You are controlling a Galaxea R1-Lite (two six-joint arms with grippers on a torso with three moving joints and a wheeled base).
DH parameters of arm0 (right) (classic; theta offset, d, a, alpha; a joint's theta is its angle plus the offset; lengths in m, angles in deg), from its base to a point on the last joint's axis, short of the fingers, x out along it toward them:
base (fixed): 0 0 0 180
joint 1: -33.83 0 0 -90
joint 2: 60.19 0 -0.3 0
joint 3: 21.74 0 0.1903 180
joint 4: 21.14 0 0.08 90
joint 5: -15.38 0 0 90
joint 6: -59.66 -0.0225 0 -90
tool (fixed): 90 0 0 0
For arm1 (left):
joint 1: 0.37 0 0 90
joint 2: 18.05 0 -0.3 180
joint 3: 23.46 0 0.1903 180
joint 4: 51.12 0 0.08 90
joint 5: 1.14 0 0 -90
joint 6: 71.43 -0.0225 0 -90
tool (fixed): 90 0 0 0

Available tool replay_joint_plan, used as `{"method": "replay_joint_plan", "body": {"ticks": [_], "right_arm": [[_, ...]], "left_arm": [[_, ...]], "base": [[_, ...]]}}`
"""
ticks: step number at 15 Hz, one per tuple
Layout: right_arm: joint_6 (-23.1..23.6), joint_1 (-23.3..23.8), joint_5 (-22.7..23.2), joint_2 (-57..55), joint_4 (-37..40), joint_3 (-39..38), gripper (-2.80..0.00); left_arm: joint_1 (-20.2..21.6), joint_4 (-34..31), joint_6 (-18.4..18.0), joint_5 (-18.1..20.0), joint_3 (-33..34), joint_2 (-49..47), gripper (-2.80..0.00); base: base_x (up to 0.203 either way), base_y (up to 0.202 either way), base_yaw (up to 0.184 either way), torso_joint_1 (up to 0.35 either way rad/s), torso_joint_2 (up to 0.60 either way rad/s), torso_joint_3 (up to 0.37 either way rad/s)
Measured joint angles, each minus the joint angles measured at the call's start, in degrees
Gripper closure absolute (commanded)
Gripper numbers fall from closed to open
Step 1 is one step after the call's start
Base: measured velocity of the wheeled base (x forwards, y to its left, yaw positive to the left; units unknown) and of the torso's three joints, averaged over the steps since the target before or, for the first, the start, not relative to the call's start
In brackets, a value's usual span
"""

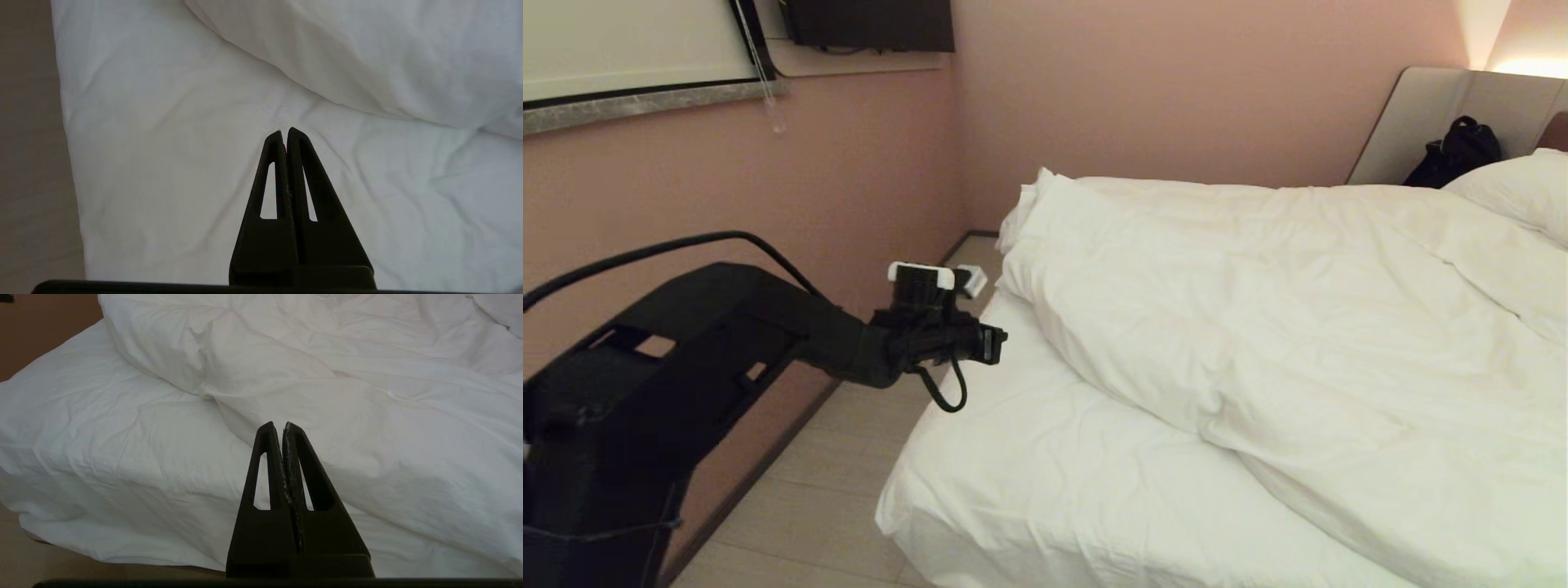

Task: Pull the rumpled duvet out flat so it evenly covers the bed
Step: Hold the folded corner of the quilt

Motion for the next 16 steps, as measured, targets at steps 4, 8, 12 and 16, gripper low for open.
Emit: {"method": "replay_joint_plan", "body": {"ticks": [4, 8, 12, 16], "right_arm": [[0.0, 0.0, 0.0, 0.0, 0.0, 0.0, 0.00], [0.0, 0.0, 0.0, 0.0, 0.0, 0.0, 0.00], [0.0, 0.0, 0.0, 0.0, 0.0, 0.0, 0.00], [0.0, 0.0, 0.0, 0.0, 0.0, 0.0, 0.00]], "left_arm": [[-1.7, -0.5, -4.2, -0.1, -8.8, -6.5, 0.00], [-4.9, -0.8, -7.6, -1.2, -17.2, -12.6, 0.00], [-8.4, -0.8, -8.2, -6.0, -25.8, -18.8, 0.00], [-10.9, 0.0, -10.2, -6.1, -26.7, -20.7, -2.80]], "base": [[0.000, 0.000, 0.000, 0.000, 0.00, 0.000], [0.000, 0.000, 0.000, 0.000, 0.00, 0.000], [0.000, 0.000, 0.000, 0.000, 0.00, 0.000], [0.000, 0.000, 0.000, 0.000, 0.00, 0.000]]}}
